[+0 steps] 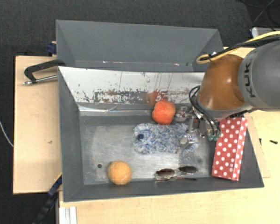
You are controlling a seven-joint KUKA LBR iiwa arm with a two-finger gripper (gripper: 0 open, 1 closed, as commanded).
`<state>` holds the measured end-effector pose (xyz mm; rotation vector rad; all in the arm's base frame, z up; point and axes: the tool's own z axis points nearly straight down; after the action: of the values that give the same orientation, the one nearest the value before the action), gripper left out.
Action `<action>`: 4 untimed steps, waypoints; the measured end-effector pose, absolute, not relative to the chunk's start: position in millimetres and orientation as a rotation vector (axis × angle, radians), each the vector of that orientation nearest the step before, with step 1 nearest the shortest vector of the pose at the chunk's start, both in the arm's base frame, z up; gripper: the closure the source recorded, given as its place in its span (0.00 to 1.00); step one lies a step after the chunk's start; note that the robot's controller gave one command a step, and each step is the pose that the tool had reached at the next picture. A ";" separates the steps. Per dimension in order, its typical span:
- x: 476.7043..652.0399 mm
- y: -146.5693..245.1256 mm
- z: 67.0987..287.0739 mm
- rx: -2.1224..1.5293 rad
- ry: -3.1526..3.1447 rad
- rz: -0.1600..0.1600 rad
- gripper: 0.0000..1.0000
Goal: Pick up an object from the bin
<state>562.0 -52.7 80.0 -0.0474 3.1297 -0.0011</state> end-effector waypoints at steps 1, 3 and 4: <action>585.0 -47.1 64.7 -0.061 3.152 -0.001 0.00; 586.5 -47.0 68.2 -0.060 3.141 0.000 0.00; 590.5 -46.5 72.6 -0.062 3.137 -0.001 1.00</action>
Offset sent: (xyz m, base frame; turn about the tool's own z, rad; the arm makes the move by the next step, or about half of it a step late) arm 0.0000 0.0000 0.0000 0.0000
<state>590.5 -46.5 72.6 -0.0619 3.1366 -0.0010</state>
